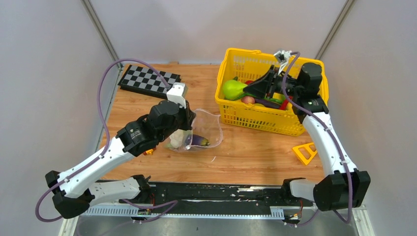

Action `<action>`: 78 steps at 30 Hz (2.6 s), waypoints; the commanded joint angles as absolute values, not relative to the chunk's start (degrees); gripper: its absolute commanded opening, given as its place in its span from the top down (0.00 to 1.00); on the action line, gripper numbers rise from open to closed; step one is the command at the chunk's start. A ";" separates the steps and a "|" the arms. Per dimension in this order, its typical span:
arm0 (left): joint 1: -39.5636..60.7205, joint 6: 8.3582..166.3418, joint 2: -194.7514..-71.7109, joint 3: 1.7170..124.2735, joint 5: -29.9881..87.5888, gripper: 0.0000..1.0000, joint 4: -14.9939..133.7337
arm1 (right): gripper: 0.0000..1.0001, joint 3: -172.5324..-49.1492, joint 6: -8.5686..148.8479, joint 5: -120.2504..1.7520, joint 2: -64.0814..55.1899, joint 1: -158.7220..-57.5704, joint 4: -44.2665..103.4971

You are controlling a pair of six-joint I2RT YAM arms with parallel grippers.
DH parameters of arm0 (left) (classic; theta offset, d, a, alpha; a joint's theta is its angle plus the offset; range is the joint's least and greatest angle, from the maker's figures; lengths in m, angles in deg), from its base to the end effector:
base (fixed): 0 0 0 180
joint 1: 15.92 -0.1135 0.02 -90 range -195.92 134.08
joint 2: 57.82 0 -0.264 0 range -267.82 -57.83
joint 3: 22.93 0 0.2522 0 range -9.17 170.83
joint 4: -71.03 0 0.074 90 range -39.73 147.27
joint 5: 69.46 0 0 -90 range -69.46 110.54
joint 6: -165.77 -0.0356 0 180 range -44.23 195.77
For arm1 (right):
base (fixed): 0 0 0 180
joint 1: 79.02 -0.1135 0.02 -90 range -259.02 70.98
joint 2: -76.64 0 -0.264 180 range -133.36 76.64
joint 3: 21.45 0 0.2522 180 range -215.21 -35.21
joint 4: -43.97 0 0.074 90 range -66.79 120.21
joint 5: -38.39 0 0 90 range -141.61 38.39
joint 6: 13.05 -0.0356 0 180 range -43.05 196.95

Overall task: Place the food in the zip-top bag and seal the zipper
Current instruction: Pick up the fake fruit from the bin, then place the fake fruit in the zipper food storage bag, then move the bin to the center of the board.

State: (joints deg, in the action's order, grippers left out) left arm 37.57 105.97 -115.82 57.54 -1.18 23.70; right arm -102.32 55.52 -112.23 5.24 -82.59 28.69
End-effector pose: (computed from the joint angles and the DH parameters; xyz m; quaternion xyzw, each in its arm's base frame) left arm 0.1357 -0.1612 0.3888 0.0677 0.8311 -0.2344 0.4998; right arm 0.2731 0.0481 0.3959 -0.2348 0.6854 0.4909 0.4840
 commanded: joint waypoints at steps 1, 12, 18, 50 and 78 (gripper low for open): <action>37.41 107.57 -116.21 58.02 -2.86 1.00 26.45 | 0.82 -106.71 63.59 -118.32 8.22 -91.41 24.58; 37.32 107.88 -116.58 59.21 -2.71 1.00 27.26 | 0.82 -109.40 89.67 -104.07 8.70 -108.61 -1.09; 37.21 108.76 -116.55 59.98 -1.54 1.00 27.62 | 0.81 -108.95 91.38 -86.68 5.75 -115.76 -0.43; 36.38 115.59 -112.10 54.82 -5.61 1.00 32.12 | 0.44 -100.92 87.64 -73.57 6.89 -125.51 21.04; 36.37 113.95 -110.95 53.58 -5.09 1.00 30.96 | 0.22 -114.66 73.42 -55.53 -9.72 -95.38 -5.66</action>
State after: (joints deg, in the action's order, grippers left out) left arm 36.74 114.42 -111.84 53.48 -5.00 29.63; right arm -110.36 72.53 -51.75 -5.49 -95.34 5.09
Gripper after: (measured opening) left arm 0.007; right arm 0.782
